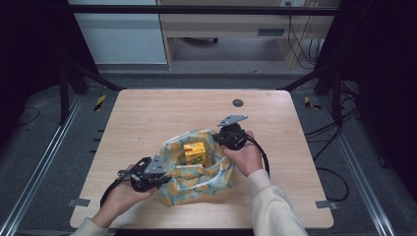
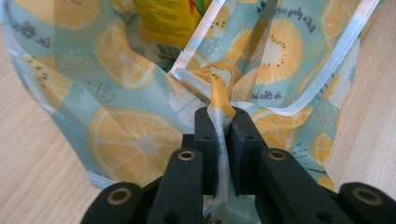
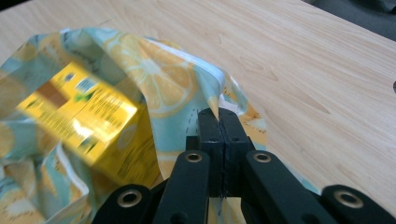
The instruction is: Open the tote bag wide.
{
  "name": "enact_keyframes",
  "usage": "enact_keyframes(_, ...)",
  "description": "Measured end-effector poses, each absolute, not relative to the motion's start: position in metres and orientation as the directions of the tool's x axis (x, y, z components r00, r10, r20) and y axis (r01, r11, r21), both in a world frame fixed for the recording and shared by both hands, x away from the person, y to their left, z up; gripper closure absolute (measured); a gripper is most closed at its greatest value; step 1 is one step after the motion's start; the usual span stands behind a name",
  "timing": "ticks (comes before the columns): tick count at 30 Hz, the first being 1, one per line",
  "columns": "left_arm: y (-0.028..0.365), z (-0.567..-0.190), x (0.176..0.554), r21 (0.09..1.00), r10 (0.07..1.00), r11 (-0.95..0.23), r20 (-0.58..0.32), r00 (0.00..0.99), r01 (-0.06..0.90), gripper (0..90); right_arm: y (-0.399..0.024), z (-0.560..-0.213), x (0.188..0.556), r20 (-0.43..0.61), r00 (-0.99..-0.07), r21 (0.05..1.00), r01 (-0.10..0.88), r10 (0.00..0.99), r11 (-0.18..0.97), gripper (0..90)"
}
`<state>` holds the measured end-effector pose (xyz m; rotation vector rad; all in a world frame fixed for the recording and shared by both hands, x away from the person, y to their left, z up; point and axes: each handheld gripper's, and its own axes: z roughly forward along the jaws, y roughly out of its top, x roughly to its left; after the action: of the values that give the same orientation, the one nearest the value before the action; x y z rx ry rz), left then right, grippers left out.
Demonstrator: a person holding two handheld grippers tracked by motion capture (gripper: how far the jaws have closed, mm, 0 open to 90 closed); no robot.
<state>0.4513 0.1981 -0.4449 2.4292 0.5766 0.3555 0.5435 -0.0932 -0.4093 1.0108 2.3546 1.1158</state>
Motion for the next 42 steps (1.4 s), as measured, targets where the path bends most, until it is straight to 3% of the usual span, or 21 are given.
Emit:
enact_keyframes(12, 0.196, -0.467, 0.455, 0.569, 0.48, -0.749, 0.114, 0.87, 0.339, 84.1, -0.091, -0.452, 0.575, 0.054, -0.648, 0.664, 0.592, 0.76, 0.457, 84.8)
enact_keyframes(15, 0.196, -0.466, 0.453, 0.576, 0.482, -0.746, 0.119, 0.868, 0.335, 82.5, -0.096, -0.451, 0.573, 0.067, -0.637, 0.671, 0.598, 0.768, 0.438, 75.1)
enact_keyframes(21, 0.197, -0.461, 0.45, 0.608, 0.501, -0.724, 0.139, 0.854, 0.326, 73.1, -0.108, -0.426, 0.56, 0.032, -0.618, 0.734, 0.548, 0.786, 0.401, 44.8)
enact_keyframes(25, 0.2, -0.454, 0.446, 0.632, 0.516, -0.704, 0.143, 0.845, 0.323, 66.6, -0.119, -0.408, 0.547, 0.028, -0.605, 0.766, 0.524, 0.796, 0.372, 34.0)
enact_keyframes(32, 0.205, -0.433, 0.44, 0.689, 0.55, -0.654, 0.152, 0.821, 0.311, 46.8, -0.13, -0.386, 0.509, 0.006, -0.62, 0.812, 0.461, 0.785, 0.357, 28.7)
enact_keyframes(42, 0.211, -0.405, 0.45, 0.761, 0.606, -0.581, 0.166, 0.778, 0.29, 38.0, -0.141, -0.394, 0.46, 0.001, -0.656, 0.818, 0.434, 0.755, 0.376, 25.8)
